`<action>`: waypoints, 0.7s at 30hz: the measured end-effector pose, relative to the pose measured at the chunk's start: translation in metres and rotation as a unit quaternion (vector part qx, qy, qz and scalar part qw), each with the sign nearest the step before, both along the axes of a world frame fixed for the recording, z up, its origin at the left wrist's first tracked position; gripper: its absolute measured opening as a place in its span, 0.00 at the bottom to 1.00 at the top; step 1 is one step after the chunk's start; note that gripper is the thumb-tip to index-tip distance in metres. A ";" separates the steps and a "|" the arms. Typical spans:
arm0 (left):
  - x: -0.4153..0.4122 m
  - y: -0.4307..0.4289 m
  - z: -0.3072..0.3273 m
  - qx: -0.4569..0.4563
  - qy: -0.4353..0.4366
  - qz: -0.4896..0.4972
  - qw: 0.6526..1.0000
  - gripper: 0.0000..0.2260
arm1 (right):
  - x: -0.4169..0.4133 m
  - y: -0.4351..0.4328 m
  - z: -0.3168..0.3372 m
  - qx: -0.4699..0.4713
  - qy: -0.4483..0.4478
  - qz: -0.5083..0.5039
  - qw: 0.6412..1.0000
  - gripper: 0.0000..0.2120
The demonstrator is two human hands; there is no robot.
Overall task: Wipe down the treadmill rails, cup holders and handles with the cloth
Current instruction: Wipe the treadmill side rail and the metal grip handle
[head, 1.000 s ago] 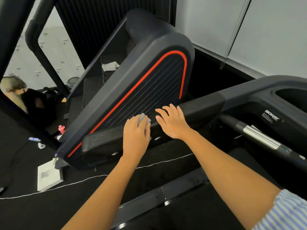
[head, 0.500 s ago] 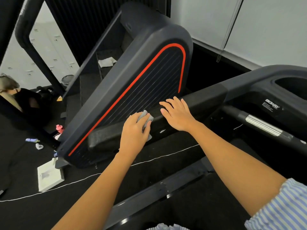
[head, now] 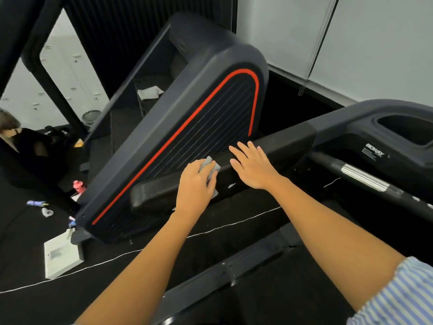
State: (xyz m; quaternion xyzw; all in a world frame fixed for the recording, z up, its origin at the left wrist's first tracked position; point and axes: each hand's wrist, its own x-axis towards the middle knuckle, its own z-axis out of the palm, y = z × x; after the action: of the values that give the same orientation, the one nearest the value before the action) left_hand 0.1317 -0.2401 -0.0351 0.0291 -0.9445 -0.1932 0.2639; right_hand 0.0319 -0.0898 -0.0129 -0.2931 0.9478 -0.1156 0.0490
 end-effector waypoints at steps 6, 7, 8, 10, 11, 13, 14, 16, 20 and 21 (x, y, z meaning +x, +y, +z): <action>0.002 0.007 0.007 0.039 -0.020 0.020 0.999 0.13 | 0.013 0.012 0.003 -0.016 -0.051 0.023 0.998 0.25; 0.003 0.011 0.008 0.064 -0.019 0.028 0.997 0.12 | 0.020 0.015 0.005 -0.045 -0.086 0.021 0.995 0.25; 0.005 0.016 0.008 0.088 -0.016 0.035 0.995 0.12 | 0.028 0.017 0.007 -0.084 -0.127 0.015 0.988 0.24; 0.012 0.031 0.010 0.135 0.004 0.044 0.990 0.12 | 0.049 0.020 0.009 -0.181 -0.216 -0.001 0.960 0.23; 0.017 0.041 0.011 0.166 0.017 0.041 0.985 0.11 | 0.061 0.021 0.009 -0.236 -0.265 -0.012 0.935 0.23; 0.027 0.063 0.013 0.239 0.030 0.028 0.970 0.11 | 0.087 0.022 0.005 -0.353 -0.369 -0.027 0.859 0.23; 0.033 0.074 0.015 0.285 0.026 0.022 0.958 0.12 | 0.098 0.022 0.001 -0.409 -0.420 -0.032 0.809 0.22; 0.043 0.091 0.019 0.398 -0.004 0.004 0.917 0.12 | 0.114 0.022 -0.008 -0.499 -0.501 -0.056 0.705 0.21; 0.053 0.091 0.016 0.441 -0.096 -0.059 0.891 0.16 | 0.117 0.030 -0.022 -0.571 -0.529 -0.119 0.616 0.16; 0.053 0.086 0.015 0.395 -0.107 -0.064 0.910 0.16 | 0.114 0.032 -0.027 -0.570 -0.516 -0.137 0.624 0.16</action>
State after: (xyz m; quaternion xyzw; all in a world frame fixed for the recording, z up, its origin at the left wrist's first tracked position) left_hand 0.1851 -0.1543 -0.0199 0.0911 -0.8135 -0.5627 0.1154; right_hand 0.1458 -0.0578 -0.0396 -0.0218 0.5406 -0.7707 0.3365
